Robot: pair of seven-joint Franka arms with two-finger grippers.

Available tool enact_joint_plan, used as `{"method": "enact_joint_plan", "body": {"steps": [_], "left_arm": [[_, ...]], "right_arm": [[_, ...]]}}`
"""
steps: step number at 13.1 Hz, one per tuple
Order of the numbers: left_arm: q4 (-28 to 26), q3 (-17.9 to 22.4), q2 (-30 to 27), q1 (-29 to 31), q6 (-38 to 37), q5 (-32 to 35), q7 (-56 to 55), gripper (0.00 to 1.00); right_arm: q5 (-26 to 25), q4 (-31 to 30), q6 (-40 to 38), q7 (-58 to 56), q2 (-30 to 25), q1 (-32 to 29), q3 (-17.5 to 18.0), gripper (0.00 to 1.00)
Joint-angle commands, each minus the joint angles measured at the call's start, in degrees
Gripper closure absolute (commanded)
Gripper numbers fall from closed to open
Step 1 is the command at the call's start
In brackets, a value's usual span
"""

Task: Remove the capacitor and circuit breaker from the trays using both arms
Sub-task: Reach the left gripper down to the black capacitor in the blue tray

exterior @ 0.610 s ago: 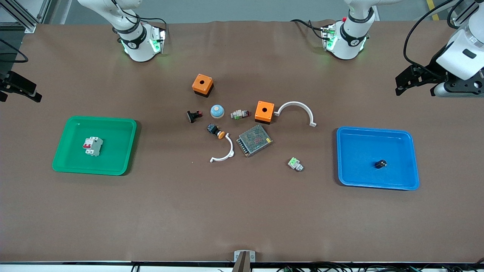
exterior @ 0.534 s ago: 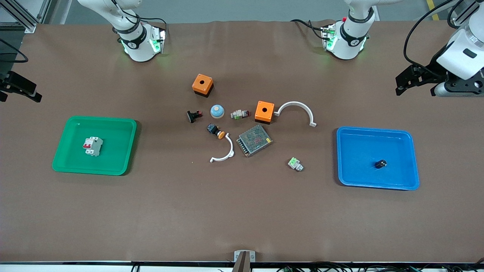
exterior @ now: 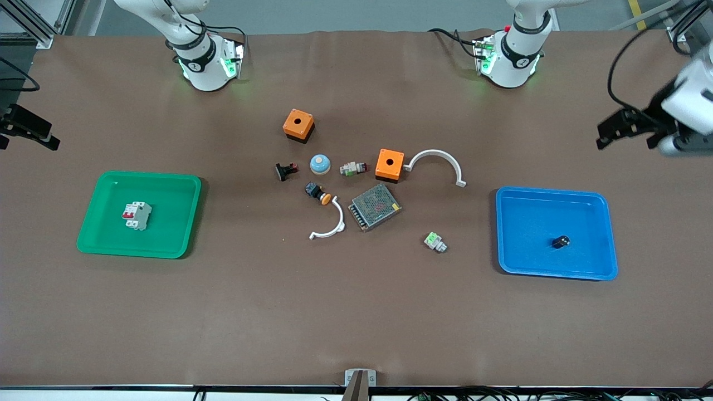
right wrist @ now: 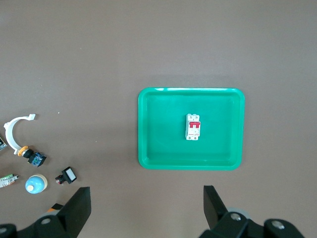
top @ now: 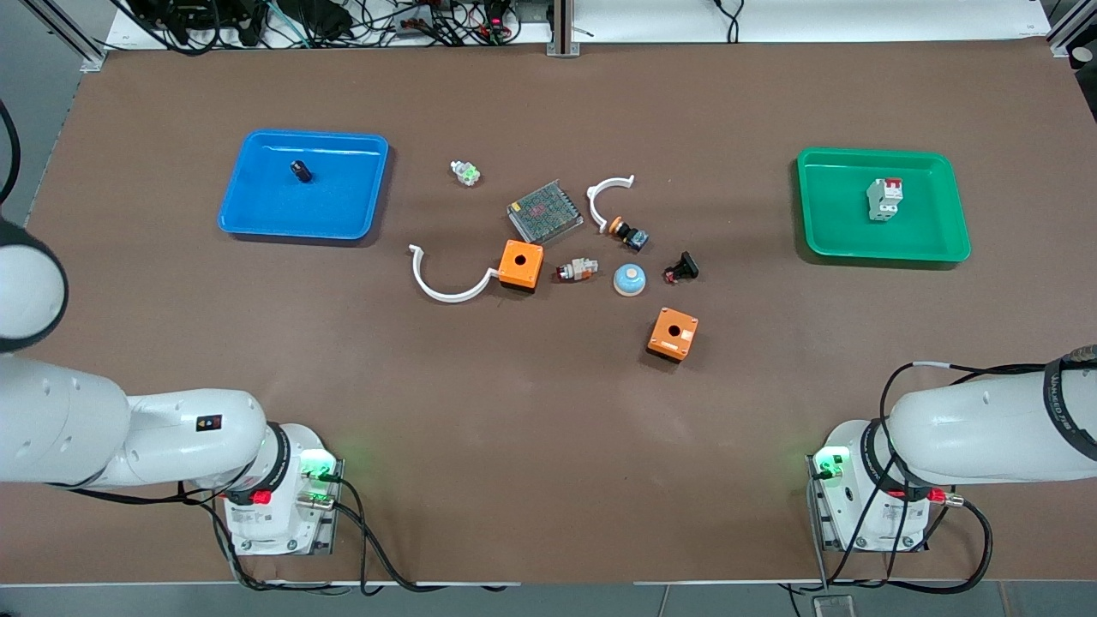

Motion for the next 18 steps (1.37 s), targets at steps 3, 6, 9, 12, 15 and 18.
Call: {"method": "enact_joint_plan", "body": {"steps": [3,6,9,12,15,18], "left_arm": [[-4.5,0.0,9.5,4.4,10.1,1.1,1.4,0.0],[-14.1,-0.1,12.0,4.6,23.7,6.0,1.4,0.0],[-19.2,-0.2,18.1,7.3,35.9,6.1,0.8,0.0],[-19.0,-0.2,23.9,7.9,43.7,6.4,0.7,0.01],[-18.5,-0.2,27.0,7.8,46.8,6.5,0.6,0.05],[-16.0,-0.2,29.4,6.8,47.4,6.5,0.6,0.13]], "right_arm": [[0.5,-0.1,2.1,0.7,1.9,-3.1,0.3,0.0],[-1.1,0.1,4.2,1.0,8.8,-3.1,0.4,0.0],[0.0,0.0,4.0,1.3,9.2,-4.5,0.4,0.0],[-0.9,-1.6,4.9,0.5,9.8,-6.8,0.3,0.0],[-1.0,-9.0,10.2,-2.2,10.2,-8.1,0.3,0.0],[-1.0,-19.0,19.0,-2.4,9.6,-7.8,0.4,0.0]]}}
